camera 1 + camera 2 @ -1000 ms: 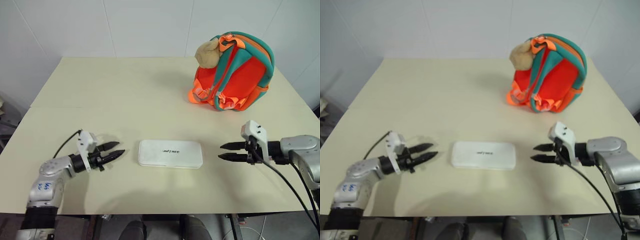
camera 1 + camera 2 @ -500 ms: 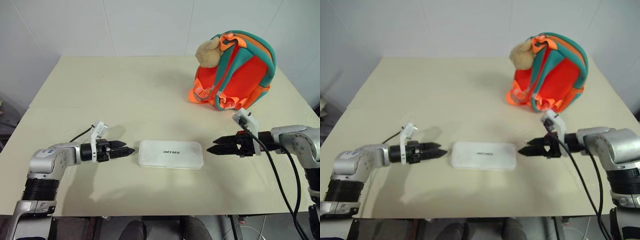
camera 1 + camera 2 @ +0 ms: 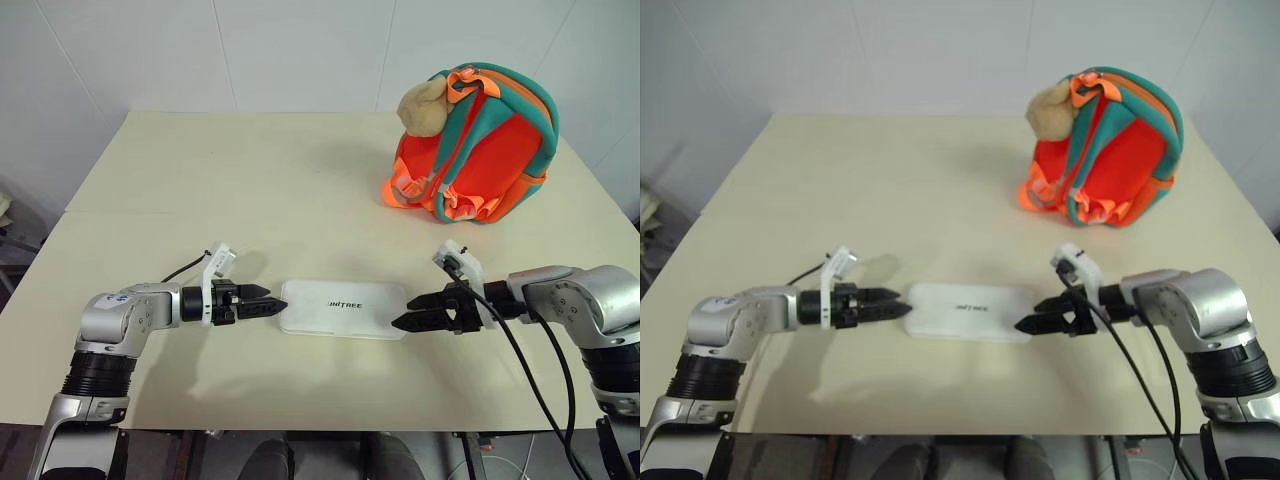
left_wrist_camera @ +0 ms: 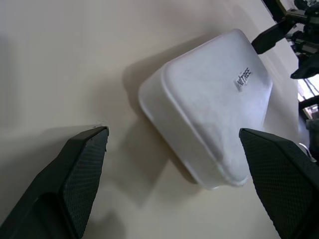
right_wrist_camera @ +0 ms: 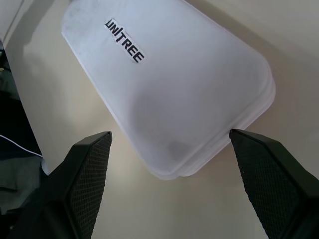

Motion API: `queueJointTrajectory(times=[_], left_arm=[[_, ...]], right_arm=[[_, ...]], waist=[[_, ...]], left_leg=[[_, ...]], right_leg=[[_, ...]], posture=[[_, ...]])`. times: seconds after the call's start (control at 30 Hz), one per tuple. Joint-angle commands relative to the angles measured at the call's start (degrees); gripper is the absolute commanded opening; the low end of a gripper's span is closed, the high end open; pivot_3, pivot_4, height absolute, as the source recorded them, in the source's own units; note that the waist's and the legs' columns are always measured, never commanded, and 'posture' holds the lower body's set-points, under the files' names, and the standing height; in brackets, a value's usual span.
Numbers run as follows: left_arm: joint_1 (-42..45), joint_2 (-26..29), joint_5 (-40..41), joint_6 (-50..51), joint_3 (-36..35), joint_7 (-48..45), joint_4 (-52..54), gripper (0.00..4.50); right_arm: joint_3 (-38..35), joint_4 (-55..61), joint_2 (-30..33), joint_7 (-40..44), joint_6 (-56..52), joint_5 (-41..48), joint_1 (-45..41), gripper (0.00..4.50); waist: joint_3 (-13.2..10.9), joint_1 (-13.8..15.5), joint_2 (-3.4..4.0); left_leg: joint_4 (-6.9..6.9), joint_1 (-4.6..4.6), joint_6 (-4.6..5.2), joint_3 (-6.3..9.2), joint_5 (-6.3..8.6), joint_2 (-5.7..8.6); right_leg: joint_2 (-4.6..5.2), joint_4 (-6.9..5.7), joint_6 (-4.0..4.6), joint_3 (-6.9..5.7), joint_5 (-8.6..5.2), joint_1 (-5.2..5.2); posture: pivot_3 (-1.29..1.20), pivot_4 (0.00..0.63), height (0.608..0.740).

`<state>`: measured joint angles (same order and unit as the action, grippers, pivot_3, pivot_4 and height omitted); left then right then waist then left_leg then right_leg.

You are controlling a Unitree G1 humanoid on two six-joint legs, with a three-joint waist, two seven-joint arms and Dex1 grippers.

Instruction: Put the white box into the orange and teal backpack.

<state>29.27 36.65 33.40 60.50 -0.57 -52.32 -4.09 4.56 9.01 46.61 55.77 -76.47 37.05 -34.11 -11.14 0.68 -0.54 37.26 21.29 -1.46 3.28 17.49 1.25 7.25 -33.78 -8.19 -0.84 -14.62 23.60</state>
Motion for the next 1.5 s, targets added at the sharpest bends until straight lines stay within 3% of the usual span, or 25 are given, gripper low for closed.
queueJointTrajectory(times=[0.03, 0.5, 0.9, 1.17, 1.27, 1.5], left_arm=[[-0.4, -0.9, -0.7, 2.1, 4.1, -0.6, -1.4, 4.48], [3.5, -6.8, 1.9, 7.8, 5.3, -3.0, -7.1, 4.48], [9.4, -11.5, 8.2, 20.7, -5.5, -2.3, -13.4, 4.48], [9.0, -9.3, 7.6, 22.2, -3.0, -5.1, -12.6, 4.48], [9.1, -8.9, 7.4, 21.9, -2.8, -5.4, -13.0, 3.91], [9.5, -8.2, 7.6, 21.6, -3.3, -5.7, -13.8, 1.85]], right_arm=[[0.0, 1.7, -0.6, -0.8, 0.0, 1.1, -0.6, 4.5], [1.3, 1.8, -1.7, -1.9, 2.5, 0.3, -0.7, 4.5], [0.6, 2.8, -2.9, -3.6, 2.5, 1.0, 0.1, 4.5], [0.3, 3.1, -3.7, -4.3, 2.4, 0.9, -0.1, 4.5], [0.2, 3.1, -4.0, -4.5, 2.3, 1.0, -0.2, 4.5], [0.0, 3.3, -4.6, -5.0, 2.3, 0.9, -0.1, 4.5]], waist=[[0.0, 0.1, 0.0], [0.1, 0.7, -0.07], [0.1, 0.6, -0.15], [0.1, 0.4, -0.15], [0.1, 0.2, -0.15], [0.1, -0.1, -0.2]], left_leg=[[0.0, 0.0, 0.0, 0.0, 0.0, 0.0], [0.17, -0.06, 0.02, 0.01, 0.01, 0.04], [0.16, -0.02, 0.06, 0.01, 0.03, 0.04], [0.14, -0.03, 0.03, 0.01, 0.01, 0.03], [0.14, -0.03, 0.02, 0.01, 0.01, 0.03], [0.1, -0.01, 0.01, 0.01, 0.01, 0.02]], right_leg=[[0.0, 0.0, 0.0, 0.0, 0.0, 0.0], [0.01, -0.01, -0.01, 0.0, 0.01, -0.11], [0.0, -0.05, -0.04, 0.0, 0.02, -0.1], [-0.01, -0.05, -0.04, 0.0, 0.03, -0.08], [0.0, -0.05, -0.04, 0.0, 0.02, -0.07], [0.0, -0.04, -0.04, 0.0, 0.03, -0.04]], posture=[[0.0, 0.15, 0.74], [0.0, 0.15, 0.74], [0.0, 0.15, 0.74], [0.0, 0.15, 0.74], [0.0, 0.15, 0.74], [0.0, 0.15, 0.74]])
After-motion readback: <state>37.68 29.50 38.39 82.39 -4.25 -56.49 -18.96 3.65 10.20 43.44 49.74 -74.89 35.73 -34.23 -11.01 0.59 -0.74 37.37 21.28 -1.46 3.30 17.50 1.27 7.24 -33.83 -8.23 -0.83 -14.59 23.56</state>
